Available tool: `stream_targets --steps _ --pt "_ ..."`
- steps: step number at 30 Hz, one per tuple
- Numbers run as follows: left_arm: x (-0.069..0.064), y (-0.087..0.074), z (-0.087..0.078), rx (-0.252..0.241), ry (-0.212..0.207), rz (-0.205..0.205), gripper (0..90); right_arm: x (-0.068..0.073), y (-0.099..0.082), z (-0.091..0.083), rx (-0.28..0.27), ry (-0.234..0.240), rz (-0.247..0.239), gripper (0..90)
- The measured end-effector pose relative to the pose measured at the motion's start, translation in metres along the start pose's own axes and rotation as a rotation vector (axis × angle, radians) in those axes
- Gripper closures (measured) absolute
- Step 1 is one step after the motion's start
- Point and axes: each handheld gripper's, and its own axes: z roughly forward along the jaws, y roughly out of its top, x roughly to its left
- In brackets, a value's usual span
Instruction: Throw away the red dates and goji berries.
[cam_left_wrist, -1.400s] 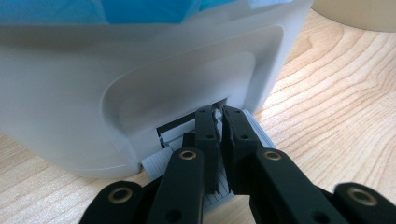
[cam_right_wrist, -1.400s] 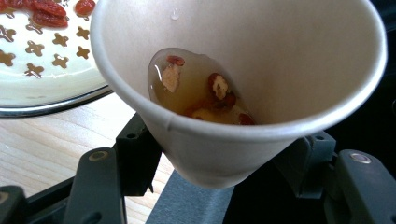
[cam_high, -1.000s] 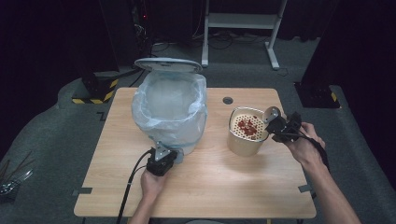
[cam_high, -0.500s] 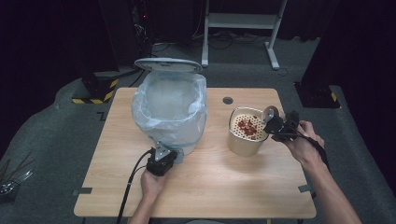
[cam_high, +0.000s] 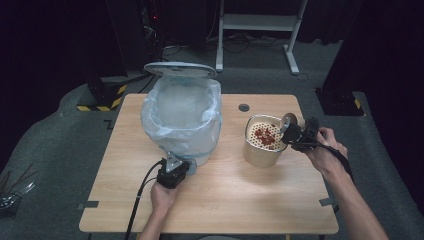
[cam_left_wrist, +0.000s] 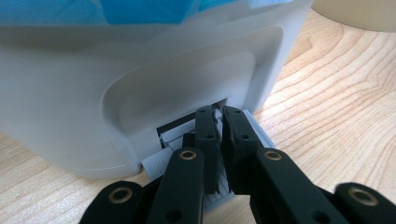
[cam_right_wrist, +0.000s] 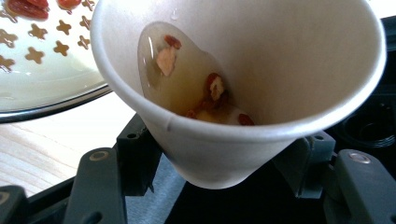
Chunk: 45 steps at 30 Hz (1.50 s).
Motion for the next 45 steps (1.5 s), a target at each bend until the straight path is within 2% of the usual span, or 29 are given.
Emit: stream_targets --steps 3,5,6,10,14,18,20,21,23,24,25,27,31,37,45 --pt "0.0 0.0 0.0 0.0 0.0 0.0 85.1 0.001 0.001 0.0 0.007 -0.004 -0.004 37.7" --pt "0.0 0.0 0.0 0.0 0.0 -0.001 85.1 0.001 0.001 0.0 0.007 -0.012 -0.024 37.7" --pt "0.0 0.0 0.0 0.0 0.0 0.0 85.1 0.002 0.001 -0.001 0.011 -0.017 -0.016 37.7" --pt "0.0 0.0 0.0 0.0 0.0 0.0 85.1 0.001 0.003 -0.002 0.013 -0.04 -0.054 37.8" --pt "0.0 0.0 0.0 0.0 -0.001 -0.001 85.1 0.002 0.004 -0.002 0.018 -0.045 -0.062 37.9" --pt "0.0 0.0 0.0 0.0 -0.001 -0.001 85.1 0.002 0.005 -0.001 0.027 -0.059 -0.09 37.9" --pt "0.0 0.0 0.0 0.0 -0.001 -0.001 85.1 0.004 0.005 -0.002 0.035 -0.064 -0.079 37.9" --pt "0.0 0.0 0.0 0.0 -0.001 -0.001 85.1 0.002 0.006 -0.002 0.032 -0.069 -0.112 38.0" --pt "0.0 0.0 0.0 -0.001 -0.001 -0.002 85.1 0.002 0.007 -0.002 0.034 -0.077 -0.133 38.0" --pt "0.0 0.0 0.0 -0.001 -0.001 -0.002 85.1 0.003 0.008 -0.002 0.04 -0.081 -0.123 38.0" --pt "0.0 0.0 0.0 -0.001 -0.001 -0.002 85.1 0.003 0.009 -0.002 0.046 -0.09 -0.148 38.0" --pt "0.0 0.0 0.0 0.0 -0.001 -0.002 85.1 0.004 0.009 -0.002 0.052 -0.095 -0.143 38.0" --pt "0.0 0.0 0.0 -0.001 -0.001 -0.003 85.1 0.004 0.011 0.0 0.063 -0.106 -0.175 38.0" --pt "0.0 0.0 0.0 -0.001 -0.001 -0.003 85.1 0.006 0.011 0.002 0.077 -0.116 -0.187 38.1" --pt "0.0 0.0 0.0 -0.001 -0.001 -0.001 85.1 0.007 0.011 0.003 0.095 -0.151 -0.23 38.2"
